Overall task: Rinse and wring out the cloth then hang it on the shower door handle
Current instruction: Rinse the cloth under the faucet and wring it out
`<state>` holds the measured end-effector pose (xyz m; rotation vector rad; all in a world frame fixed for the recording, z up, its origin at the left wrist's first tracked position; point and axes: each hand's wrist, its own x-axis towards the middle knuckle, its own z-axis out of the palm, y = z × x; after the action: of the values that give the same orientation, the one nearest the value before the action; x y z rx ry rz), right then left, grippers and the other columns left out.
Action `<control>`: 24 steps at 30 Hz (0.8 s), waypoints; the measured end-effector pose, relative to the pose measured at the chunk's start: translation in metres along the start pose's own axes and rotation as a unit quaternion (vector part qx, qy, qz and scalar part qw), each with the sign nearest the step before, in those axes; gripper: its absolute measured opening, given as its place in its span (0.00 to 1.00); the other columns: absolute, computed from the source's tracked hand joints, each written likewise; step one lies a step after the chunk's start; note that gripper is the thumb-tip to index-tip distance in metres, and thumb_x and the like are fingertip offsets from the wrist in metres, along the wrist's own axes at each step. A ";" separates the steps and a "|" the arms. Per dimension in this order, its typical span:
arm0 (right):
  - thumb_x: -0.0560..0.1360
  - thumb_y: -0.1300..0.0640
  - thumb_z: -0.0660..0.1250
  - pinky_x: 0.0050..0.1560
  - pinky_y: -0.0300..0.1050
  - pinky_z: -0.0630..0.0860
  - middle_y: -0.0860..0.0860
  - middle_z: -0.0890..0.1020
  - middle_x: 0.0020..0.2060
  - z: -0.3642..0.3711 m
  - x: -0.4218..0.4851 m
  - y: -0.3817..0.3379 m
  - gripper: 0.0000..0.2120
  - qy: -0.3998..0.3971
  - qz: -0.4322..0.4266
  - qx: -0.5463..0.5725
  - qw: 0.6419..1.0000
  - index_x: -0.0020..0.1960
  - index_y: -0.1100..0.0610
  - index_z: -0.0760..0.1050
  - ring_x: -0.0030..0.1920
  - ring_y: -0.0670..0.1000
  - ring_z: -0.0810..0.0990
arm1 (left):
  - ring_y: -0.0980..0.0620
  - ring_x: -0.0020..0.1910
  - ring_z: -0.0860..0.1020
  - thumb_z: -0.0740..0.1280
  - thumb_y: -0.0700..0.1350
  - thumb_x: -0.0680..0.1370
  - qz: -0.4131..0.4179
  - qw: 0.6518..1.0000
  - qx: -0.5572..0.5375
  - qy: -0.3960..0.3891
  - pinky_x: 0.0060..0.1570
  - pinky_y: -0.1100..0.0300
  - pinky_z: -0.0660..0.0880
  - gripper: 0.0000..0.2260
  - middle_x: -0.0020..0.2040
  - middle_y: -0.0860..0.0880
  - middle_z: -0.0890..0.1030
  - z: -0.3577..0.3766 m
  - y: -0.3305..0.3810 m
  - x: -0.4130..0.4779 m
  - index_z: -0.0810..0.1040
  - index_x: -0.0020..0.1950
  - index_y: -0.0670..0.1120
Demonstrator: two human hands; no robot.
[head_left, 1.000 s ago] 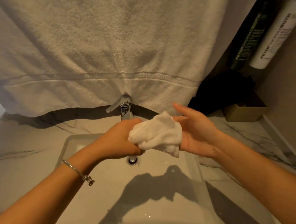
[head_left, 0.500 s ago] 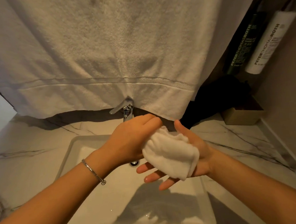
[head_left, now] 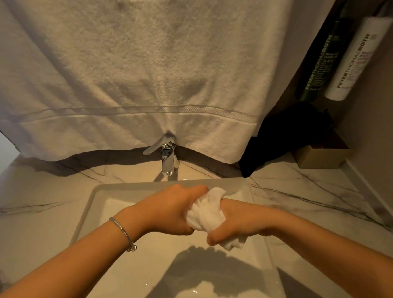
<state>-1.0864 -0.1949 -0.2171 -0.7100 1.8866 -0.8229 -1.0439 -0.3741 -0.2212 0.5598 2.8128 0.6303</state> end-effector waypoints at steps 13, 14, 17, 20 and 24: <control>0.66 0.44 0.72 0.38 0.40 0.76 0.51 0.82 0.43 -0.005 0.007 0.016 0.19 0.075 -0.078 -0.137 0.985 0.51 0.52 0.73 0.41 0.49 0.81 | 0.52 0.39 0.75 0.71 0.44 0.64 -0.019 1.000 -0.011 0.018 0.35 0.57 0.74 0.15 0.42 0.51 0.78 0.008 -0.011 0.008 0.70 0.47 0.51; 0.66 0.41 0.70 0.44 0.39 0.76 0.49 0.81 0.47 -0.009 0.009 0.016 0.20 0.061 -0.084 -0.074 0.992 0.53 0.48 0.72 0.46 0.48 0.80 | 0.51 0.41 0.74 0.70 0.45 0.65 0.007 0.998 0.027 0.053 0.35 0.56 0.73 0.14 0.43 0.51 0.77 0.008 -0.012 0.008 0.70 0.48 0.50; 0.65 0.28 0.59 0.45 0.42 0.75 0.54 0.79 0.47 -0.020 0.012 0.015 0.25 0.016 -0.004 0.188 0.982 0.47 0.48 0.74 0.47 0.51 0.79 | 0.48 0.45 0.74 0.69 0.45 0.68 0.094 0.978 0.135 0.125 0.36 0.57 0.72 0.14 0.47 0.47 0.78 0.007 -0.014 0.008 0.72 0.52 0.47; 0.64 0.29 0.60 0.44 0.44 0.75 0.56 0.77 0.38 -0.024 0.018 0.022 0.28 -0.052 0.051 0.411 0.909 0.38 0.54 0.78 0.40 0.53 0.78 | 0.49 0.49 0.73 0.70 0.47 0.68 0.148 0.959 0.156 0.187 0.37 0.59 0.75 0.15 0.50 0.47 0.79 0.005 -0.011 0.006 0.71 0.51 0.48; 0.61 0.35 0.72 0.49 0.46 0.79 0.51 0.84 0.40 -0.012 0.024 0.026 0.26 -0.169 0.058 0.533 0.827 0.48 0.55 0.79 0.43 0.50 0.82 | 0.47 0.49 0.76 0.71 0.46 0.69 0.180 0.935 0.171 0.253 0.36 0.57 0.78 0.15 0.51 0.43 0.80 0.006 -0.005 0.015 0.70 0.51 0.45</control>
<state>-1.1101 -0.1945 -0.2457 -0.0079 0.8845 -1.3674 -1.0571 -0.3699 -0.2303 1.1441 3.3676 0.3783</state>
